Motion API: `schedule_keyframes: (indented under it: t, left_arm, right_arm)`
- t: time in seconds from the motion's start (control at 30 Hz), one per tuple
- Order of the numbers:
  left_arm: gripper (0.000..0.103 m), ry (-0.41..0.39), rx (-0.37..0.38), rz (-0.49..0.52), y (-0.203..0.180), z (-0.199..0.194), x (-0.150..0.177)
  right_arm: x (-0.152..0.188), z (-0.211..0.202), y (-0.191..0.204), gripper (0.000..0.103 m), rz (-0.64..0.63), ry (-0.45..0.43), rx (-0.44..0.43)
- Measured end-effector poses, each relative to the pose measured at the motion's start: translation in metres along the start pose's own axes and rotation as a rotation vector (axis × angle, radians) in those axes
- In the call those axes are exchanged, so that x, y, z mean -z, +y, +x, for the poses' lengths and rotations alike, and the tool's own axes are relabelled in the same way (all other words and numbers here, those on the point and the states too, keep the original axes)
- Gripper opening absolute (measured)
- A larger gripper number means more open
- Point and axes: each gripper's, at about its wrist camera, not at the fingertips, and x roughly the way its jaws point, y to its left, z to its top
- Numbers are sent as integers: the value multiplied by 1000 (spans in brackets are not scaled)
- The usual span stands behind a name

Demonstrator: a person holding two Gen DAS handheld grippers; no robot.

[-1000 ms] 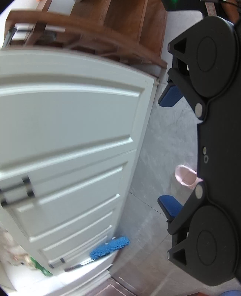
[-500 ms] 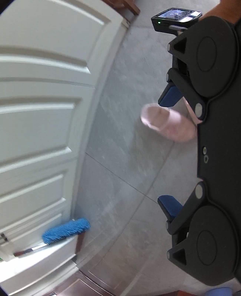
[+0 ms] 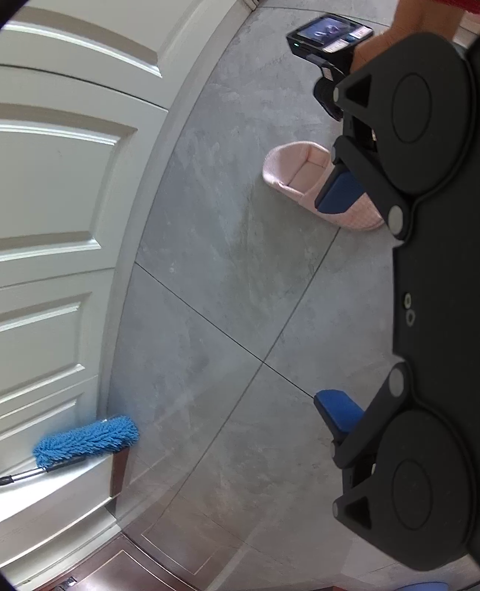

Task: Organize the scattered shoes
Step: 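Lower the right tool between the pink slippers and close on both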

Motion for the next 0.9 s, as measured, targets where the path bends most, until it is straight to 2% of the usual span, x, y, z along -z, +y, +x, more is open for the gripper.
schedule_keyframes:
  t: [0.17, 0.27, 0.4, 0.47, 0.7, 0.77, 0.8, 0.83, 0.87, 0.9]
  left_arm:
    - [102, 21, -11, -24, 7, 9, 5]
    - [102, 26, -10, -24, 7, 11, 6]
    - [102, 16, -4, -39, 9, 13, 1]
    - [102, 13, -2, -43, 9, 13, 1]
    - [102, 18, -4, -33, 11, 20, 2]
    - [102, 19, -5, -26, 10, 21, 3]
    - [102, 17, -4, -19, 9, 21, 2]
    - [102, 13, -3, -11, 7, 22, 1]
    - [102, 8, -1, -4, 6, 21, 0]
    - [102, 2, 1, 2, 4, 20, -1]
  right_arm:
    - [-17, -7, 32, 7, -204, -84, -51]
    - [-28, -6, 46, 12, -252, -68, -97]
    - [-25, -7, 61, 19, -354, -28, -78]
    - [-17, -10, 61, 62, -390, -27, -55]
    - [3, 18, 81, 61, -600, 8, 18]
    - [8, 27, 91, 57, -667, 24, 46]
    - [11, 31, 94, 52, -700, 29, 57]
    - [12, 35, 95, 31, -724, 36, 63]
    - [13, 37, 96, 22, -740, 37, 74]
    - [13, 38, 96, 20, -751, 35, 77]
